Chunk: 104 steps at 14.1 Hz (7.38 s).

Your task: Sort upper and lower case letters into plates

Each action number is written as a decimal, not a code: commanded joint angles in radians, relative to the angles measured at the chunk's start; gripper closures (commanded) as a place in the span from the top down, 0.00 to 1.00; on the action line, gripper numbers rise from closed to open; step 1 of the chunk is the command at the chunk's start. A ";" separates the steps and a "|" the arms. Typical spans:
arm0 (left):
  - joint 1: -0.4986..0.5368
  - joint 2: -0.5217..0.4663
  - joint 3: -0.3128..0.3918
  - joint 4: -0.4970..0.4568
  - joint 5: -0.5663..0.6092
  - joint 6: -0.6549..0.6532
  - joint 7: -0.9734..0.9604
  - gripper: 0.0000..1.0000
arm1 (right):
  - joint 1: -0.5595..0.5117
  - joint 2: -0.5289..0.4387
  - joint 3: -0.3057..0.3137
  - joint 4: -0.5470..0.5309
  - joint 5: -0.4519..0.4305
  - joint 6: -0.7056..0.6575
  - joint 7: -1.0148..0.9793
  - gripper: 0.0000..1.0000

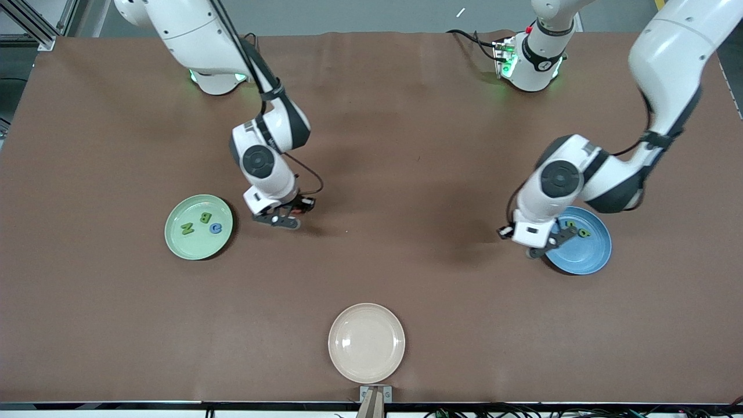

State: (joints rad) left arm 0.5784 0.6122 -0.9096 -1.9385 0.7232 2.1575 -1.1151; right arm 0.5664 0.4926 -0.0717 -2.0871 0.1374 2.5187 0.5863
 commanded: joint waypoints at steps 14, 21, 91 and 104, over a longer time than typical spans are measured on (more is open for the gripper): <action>0.124 0.181 0.146 0.170 0.047 -0.004 0.571 0.17 | -0.528 -0.029 0.010 0.102 0.014 -0.241 -0.816 0.01; 0.113 0.178 0.167 0.170 0.045 0.013 0.574 0.48 | -0.517 -0.002 0.009 0.105 0.013 -0.193 -0.818 0.02; -0.658 -0.592 0.951 0.446 -0.737 -0.590 1.126 1.00 | -0.592 -0.374 0.010 0.552 -0.153 -1.066 -0.701 1.00; -0.523 -0.595 0.802 0.446 -0.757 -0.590 1.124 1.00 | -0.579 -0.559 0.013 0.484 -0.154 -1.084 -0.711 1.00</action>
State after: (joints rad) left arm 0.0241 0.0177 -0.0699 -1.5117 -0.0123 1.5888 -0.0137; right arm -0.0114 -0.0422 -0.0610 -1.5677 -0.0260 1.4147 -0.1137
